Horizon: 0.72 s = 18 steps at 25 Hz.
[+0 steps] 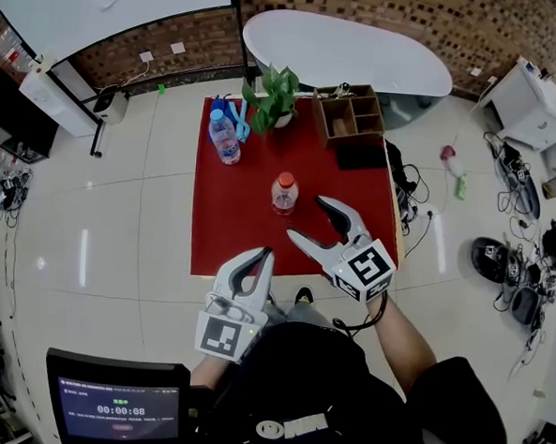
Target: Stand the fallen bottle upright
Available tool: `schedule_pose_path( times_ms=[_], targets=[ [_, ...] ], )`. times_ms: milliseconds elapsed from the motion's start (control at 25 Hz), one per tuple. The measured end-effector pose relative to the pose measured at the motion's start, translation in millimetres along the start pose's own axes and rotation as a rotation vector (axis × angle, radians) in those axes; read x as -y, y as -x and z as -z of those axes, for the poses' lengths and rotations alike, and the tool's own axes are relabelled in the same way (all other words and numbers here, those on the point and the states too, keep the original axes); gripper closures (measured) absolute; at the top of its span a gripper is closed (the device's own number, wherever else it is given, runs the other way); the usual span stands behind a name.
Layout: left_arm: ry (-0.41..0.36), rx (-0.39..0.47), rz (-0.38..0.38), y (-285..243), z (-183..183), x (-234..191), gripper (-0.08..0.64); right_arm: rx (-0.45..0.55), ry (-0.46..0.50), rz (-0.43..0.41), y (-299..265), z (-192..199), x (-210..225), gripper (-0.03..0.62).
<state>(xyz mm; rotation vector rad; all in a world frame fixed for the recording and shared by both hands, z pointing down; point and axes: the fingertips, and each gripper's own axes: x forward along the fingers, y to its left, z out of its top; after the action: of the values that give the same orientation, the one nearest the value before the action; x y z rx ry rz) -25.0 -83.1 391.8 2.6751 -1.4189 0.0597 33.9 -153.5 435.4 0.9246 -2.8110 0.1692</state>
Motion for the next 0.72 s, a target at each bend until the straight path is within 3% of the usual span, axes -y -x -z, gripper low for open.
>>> schedule_pose_path(
  times_ms=[80, 120, 240, 720],
  targets=[
    [-0.001, 0.0, 0.001, 0, 0, 0, 0.552, 0.022, -0.014, 0.007, 11, -6, -9, 0.288],
    [-0.001, 0.001, 0.002, 0, 0, 0, 0.552, 0.034, -0.02, 0.019, 16, -8, -11, 0.336],
    [-0.003, 0.001, 0.01, -3, -1, 0, 0.552, 0.049, -0.042, 0.105, 28, -4, -9, 0.572],
    [-0.002, -0.003, 0.064, 9, 7, 3, 0.552, -0.001, -0.023, 0.163, 40, 13, -32, 0.588]
  ],
)
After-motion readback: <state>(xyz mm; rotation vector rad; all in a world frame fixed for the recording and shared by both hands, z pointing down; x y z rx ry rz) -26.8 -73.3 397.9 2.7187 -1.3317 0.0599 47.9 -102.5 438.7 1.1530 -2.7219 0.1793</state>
